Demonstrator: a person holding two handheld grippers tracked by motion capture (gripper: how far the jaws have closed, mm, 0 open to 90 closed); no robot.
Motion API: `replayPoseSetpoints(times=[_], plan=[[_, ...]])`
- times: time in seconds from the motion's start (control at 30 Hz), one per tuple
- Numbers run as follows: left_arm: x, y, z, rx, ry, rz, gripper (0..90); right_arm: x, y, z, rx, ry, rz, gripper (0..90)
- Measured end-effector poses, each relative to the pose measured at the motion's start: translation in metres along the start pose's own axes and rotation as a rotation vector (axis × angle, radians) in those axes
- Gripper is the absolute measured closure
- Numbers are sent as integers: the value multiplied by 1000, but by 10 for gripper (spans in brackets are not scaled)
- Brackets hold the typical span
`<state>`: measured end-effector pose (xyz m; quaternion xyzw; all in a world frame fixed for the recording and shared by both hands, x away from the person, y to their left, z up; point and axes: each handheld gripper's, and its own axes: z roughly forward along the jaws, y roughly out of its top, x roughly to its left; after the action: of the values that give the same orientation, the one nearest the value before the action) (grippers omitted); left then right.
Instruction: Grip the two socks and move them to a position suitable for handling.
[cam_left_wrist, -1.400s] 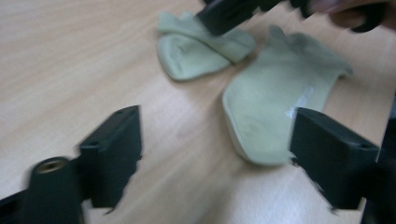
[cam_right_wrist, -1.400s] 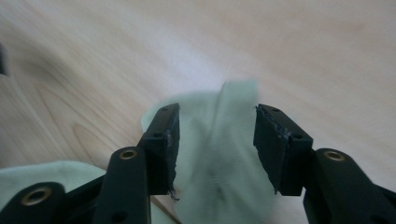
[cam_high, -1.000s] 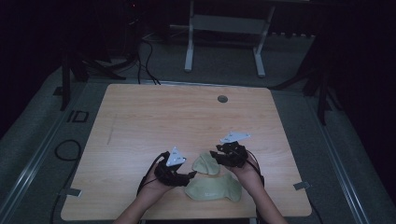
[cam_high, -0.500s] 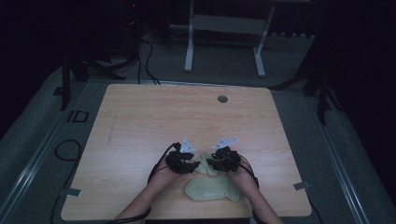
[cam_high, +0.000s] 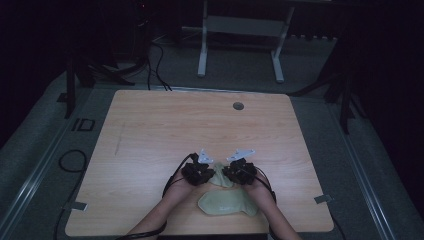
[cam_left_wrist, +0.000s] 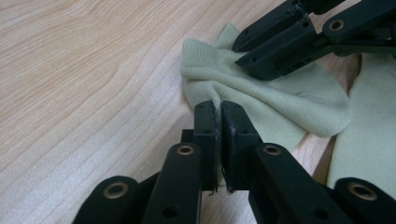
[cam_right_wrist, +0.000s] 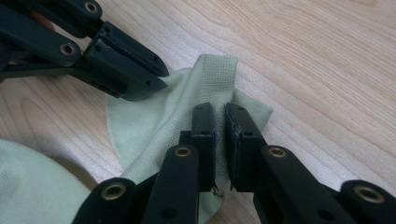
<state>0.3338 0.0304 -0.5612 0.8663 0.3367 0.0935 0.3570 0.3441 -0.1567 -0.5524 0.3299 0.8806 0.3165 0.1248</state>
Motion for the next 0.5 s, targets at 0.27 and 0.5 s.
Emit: replayPoseSetpoints(times=[0.27, 0.5], plan=[[-4, 4, -14, -31, 46, 5, 872, -4, 5, -18, -52, -20, 21, 838], [6, 8, -30, -31, 58, -1, 873, -23, 9, -48, -121, -53, 77, 838]])
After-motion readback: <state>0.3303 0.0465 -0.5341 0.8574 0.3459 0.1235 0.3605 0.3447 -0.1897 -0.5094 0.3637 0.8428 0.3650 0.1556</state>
